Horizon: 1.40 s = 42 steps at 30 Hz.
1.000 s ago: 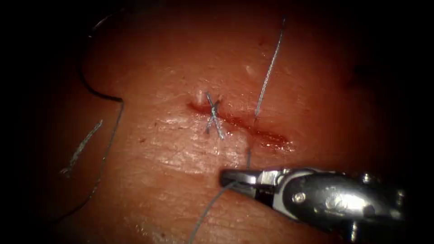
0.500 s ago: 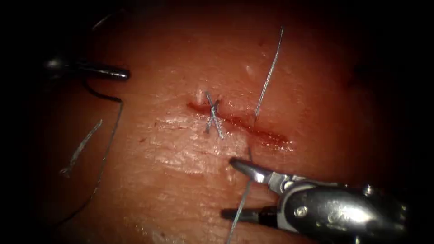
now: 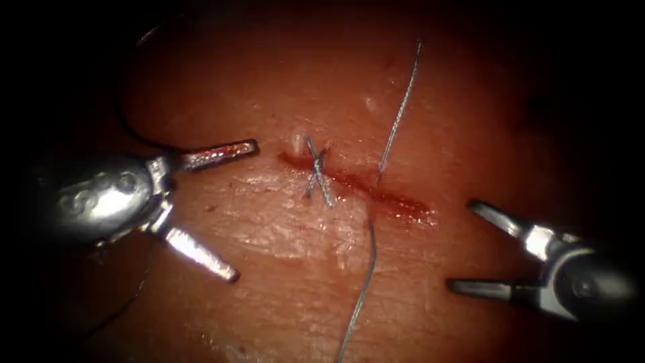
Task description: Wound Closure
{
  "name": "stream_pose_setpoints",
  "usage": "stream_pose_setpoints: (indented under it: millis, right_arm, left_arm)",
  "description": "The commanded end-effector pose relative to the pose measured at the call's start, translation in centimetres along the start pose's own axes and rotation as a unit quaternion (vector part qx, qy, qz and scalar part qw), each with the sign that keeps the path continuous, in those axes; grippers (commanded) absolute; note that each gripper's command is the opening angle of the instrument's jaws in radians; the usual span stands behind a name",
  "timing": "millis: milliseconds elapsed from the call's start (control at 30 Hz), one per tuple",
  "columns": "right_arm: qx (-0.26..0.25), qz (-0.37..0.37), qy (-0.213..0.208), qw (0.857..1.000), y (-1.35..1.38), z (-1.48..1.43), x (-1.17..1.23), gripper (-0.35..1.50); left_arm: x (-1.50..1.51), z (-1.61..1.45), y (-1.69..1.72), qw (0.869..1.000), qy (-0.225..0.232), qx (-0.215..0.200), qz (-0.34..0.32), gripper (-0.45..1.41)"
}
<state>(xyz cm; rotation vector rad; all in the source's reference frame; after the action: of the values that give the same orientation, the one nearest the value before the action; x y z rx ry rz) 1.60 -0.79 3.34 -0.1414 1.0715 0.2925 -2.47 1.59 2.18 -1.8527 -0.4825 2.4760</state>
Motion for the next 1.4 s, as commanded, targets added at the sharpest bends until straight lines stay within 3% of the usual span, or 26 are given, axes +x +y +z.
stream_pose_setpoints:
  millis: [33, 167, 267, 367, 400, 433, 567, 667, 1033, 1400]
  right_arm:
    - [0.000, 0.000, 0.001, 1.000, -0.01, 0.10, -0.06, 1.16]
    - [-0.002, 0.003, 0.003, 1.000, -0.01, 0.10, -0.06, 1.15]
    - [-0.004, 0.007, 0.006, 1.000, -0.02, 0.10, -0.06, 1.15]
    - [-0.004, 0.007, 0.007, 1.000, -0.02, 0.10, -0.06, 1.15]
    - [-0.006, 0.007, 0.008, 1.000, -0.02, 0.10, -0.05, 1.15]
    - [-0.006, 0.007, 0.008, 1.000, -0.02, 0.10, -0.05, 1.15]
    - [-0.007, 0.014, 0.012, 1.000, -0.04, 0.11, -0.03, 1.13]
    - [-0.006, 0.014, 0.014, 1.000, -0.05, 0.12, -0.02, 1.13]
    - [-0.002, 0.014, 0.020, 1.000, -0.11, 0.17, 0.01, 1.08]
    - [0.001, 0.013, 0.021, 1.000, -0.14, 0.18, 0.00, 1.05]
  left_arm:
    - [0.00, 0.16, -0.04, 0.999, -0.001, -0.003, 0.037, 0.94]
    - [0.06, 0.33, 0.01, 0.994, -0.016, -0.019, 0.105, 0.89]
    - [0.10, 0.54, 0.09, 0.978, -0.069, -0.025, 0.197, 0.57]
    - [0.12, 0.58, 0.09, 0.970, -0.086, -0.025, 0.228, 0.56]
    - [0.14, 0.62, 0.12, 0.958, -0.107, -0.029, 0.263, 0.47]
    - [0.14, 0.62, 0.12, 0.958, -0.107, -0.029, 0.263, 0.47]
    - [0.06, 0.74, 0.15, 0.938, -0.151, -0.030, 0.309, 0.46]
    - [-0.04, 0.81, 0.17, 0.932, -0.166, -0.035, 0.319, 0.46]
    - [-0.28, 1.16, 0.29, 0.928, -0.185, -0.051, 0.321, 0.52]
    - [-0.04, 1.20, 0.53, 0.932, -0.156, -0.070, 0.318, 0.46]
